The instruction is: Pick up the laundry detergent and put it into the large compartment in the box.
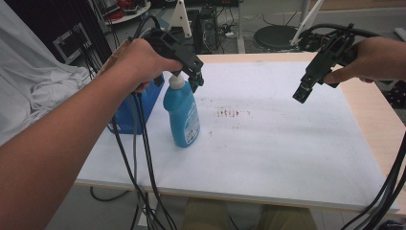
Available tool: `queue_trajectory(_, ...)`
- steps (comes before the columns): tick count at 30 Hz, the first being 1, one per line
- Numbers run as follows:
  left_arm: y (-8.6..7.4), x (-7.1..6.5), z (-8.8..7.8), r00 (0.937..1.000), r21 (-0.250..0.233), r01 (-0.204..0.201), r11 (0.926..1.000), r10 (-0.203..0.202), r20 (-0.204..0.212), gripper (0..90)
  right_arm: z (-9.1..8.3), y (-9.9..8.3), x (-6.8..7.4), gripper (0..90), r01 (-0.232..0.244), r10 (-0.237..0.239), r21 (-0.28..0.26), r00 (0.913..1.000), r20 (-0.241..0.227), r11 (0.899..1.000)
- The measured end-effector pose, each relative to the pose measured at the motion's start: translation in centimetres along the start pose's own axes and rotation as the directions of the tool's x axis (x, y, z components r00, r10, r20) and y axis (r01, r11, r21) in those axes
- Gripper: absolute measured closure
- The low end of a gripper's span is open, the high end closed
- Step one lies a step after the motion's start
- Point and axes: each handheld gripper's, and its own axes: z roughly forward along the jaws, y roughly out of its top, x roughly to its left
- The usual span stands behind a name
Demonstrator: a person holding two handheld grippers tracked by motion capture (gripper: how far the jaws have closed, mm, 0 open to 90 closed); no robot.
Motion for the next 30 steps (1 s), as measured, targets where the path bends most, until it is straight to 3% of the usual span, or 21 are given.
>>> queue_trajectory(9, 0.0, 0.1, 1.5, 0.9999, 0.014, 0.003, 0.9999, -0.003, 0.016, 2.9, 0.2, 0.1, 0.0, 3.1, 0.003, -0.003, 0.001, 1.0, -0.002, 1.0)
queue_trajectory(24, 0.1, 0.1, 3.3, 1.0, 0.039, 0.0, 0.9993, 0.001, -0.008, 3.0, 0.4, 0.3, -0.1, 3.1, 0.005, -0.005, 0.004, 1.0, -0.004, 1.0)
queue_trajectory(26, 0.1, 0.1, 3.3, 1.0, 0.034, -0.007, 0.9994, 0.007, 0.004, 11.6, 0.3, 0.2, -0.1, 3.1, 0.001, -0.001, 0.005, 1.0, -0.004, 1.0)
queue_trajectory(30, 0.1, 0.2, 3.2, 1.0, 0.032, -0.003, 0.9995, 0.003, 0.007, 11.6, 0.3, 0.2, -0.2, 3.1, -0.003, 0.003, 0.004, 1.0, -0.006, 1.0)
